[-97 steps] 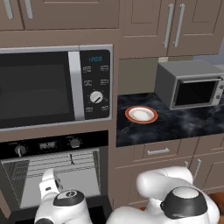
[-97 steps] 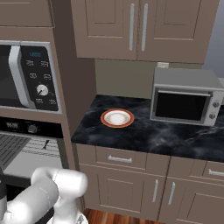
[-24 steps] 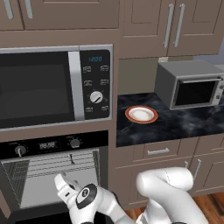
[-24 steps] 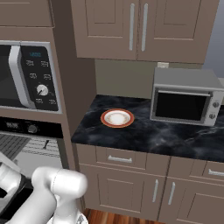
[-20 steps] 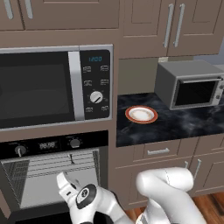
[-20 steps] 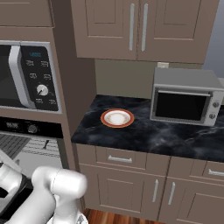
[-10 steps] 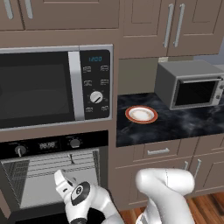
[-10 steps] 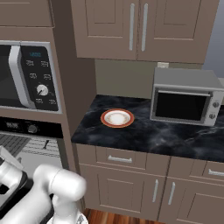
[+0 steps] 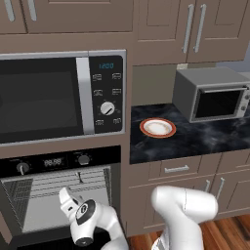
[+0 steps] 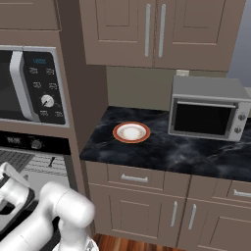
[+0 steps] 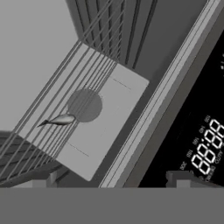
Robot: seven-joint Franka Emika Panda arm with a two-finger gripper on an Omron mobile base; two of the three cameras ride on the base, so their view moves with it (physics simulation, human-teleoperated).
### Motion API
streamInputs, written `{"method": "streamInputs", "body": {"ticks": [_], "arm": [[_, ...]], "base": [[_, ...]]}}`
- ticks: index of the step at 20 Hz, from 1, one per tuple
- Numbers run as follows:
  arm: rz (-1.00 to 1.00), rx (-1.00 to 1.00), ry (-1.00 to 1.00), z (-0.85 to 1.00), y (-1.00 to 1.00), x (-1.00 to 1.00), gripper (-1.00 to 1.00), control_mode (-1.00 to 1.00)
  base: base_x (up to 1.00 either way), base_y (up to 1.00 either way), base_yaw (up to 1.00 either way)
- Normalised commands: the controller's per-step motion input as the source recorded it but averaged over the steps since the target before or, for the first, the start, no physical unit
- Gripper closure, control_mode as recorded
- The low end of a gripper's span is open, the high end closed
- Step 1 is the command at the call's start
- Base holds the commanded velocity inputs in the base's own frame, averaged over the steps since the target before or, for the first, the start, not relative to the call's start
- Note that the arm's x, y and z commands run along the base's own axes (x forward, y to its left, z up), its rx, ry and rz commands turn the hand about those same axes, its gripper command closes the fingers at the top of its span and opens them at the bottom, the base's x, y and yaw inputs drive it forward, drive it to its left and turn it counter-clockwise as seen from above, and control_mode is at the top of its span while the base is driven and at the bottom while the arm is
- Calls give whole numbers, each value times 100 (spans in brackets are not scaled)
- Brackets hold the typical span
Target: Take the fish from the oven and place it on the plate on the counter.
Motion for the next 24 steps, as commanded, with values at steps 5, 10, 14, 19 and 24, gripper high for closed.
{"method": "streamInputs", "body": {"ticks": [5, 10, 14, 19, 24], "arm": [[0, 1, 1, -45, 16, 20, -100, -100], [0, 6, 3, -50, 18, 7, -100, -100], [0, 3, 0, -18, 5, 17, -100, -100], [0, 2, 0, -23, 8, 26, -100, -100], [0, 2, 0, -23, 14, 35, -100, -100]], "base": [[0, 0, 0], [0, 0, 0], [0, 0, 0], [0, 0, 0], [0, 0, 0]]}}
